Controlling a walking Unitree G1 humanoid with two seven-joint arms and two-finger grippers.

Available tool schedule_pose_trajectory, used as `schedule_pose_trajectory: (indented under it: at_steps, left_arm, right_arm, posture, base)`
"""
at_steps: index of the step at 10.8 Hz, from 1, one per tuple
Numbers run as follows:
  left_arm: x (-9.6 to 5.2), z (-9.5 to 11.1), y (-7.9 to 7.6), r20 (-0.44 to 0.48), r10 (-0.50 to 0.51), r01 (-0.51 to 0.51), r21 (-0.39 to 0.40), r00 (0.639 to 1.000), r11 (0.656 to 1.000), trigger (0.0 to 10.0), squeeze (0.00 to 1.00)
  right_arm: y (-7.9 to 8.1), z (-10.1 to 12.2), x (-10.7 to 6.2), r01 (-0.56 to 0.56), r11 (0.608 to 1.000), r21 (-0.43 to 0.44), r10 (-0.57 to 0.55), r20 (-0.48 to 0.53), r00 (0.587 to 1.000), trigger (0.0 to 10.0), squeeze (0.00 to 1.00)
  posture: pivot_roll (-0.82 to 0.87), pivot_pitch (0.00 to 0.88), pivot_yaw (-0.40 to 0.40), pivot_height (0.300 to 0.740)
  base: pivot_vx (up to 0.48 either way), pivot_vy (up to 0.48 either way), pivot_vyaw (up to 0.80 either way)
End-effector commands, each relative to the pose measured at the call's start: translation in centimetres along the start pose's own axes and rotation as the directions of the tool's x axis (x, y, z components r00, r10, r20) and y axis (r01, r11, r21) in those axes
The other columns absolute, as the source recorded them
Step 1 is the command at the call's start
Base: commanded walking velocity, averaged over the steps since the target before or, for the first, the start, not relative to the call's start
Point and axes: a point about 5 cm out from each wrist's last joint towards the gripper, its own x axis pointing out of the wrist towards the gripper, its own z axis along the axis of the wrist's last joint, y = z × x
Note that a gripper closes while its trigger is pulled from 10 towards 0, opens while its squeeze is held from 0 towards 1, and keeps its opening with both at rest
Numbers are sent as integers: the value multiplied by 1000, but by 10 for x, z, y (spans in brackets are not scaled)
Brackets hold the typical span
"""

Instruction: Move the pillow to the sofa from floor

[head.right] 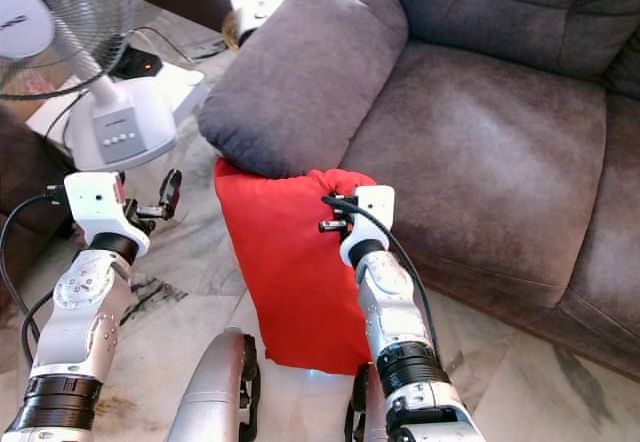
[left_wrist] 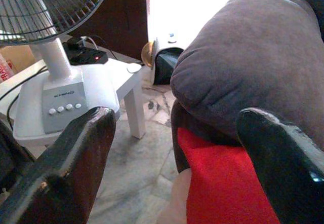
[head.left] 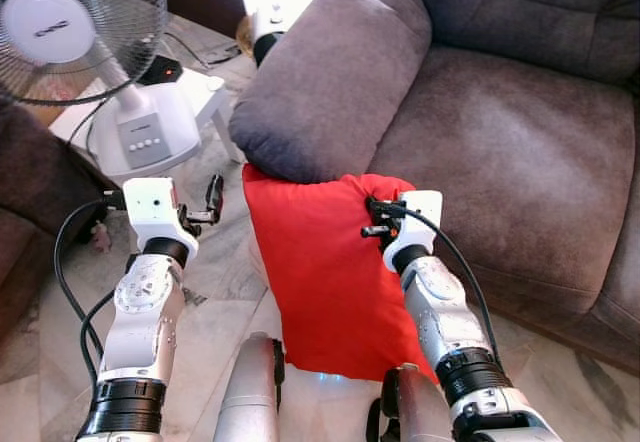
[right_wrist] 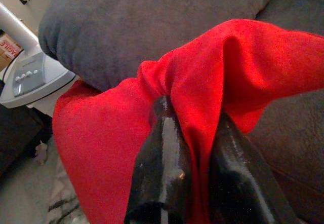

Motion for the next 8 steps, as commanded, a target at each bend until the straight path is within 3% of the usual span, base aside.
schedule_pose_trajectory:
  at_steps: [1, 8]
  left_arm:
    - [-4, -6, 3, -24, 7, -7, -3, 1000, 1000, 10000, 0]
    - [-5, -9, 1, -34, -4, 3, -18, 999, 1000, 10000, 0]
  right_arm:
    - [7, 36, 3, -36, 999, -21, 39, 166, 985, 10000, 0]
    - [7, 39, 5, -42, 999, -20, 45, 171, 984, 10000, 0]
  posture:
    - [216, 215, -3, 681]
    - [210, 188, -7, 681]
  base:
    - [0, 0, 0]
    - [0, 0, 0]
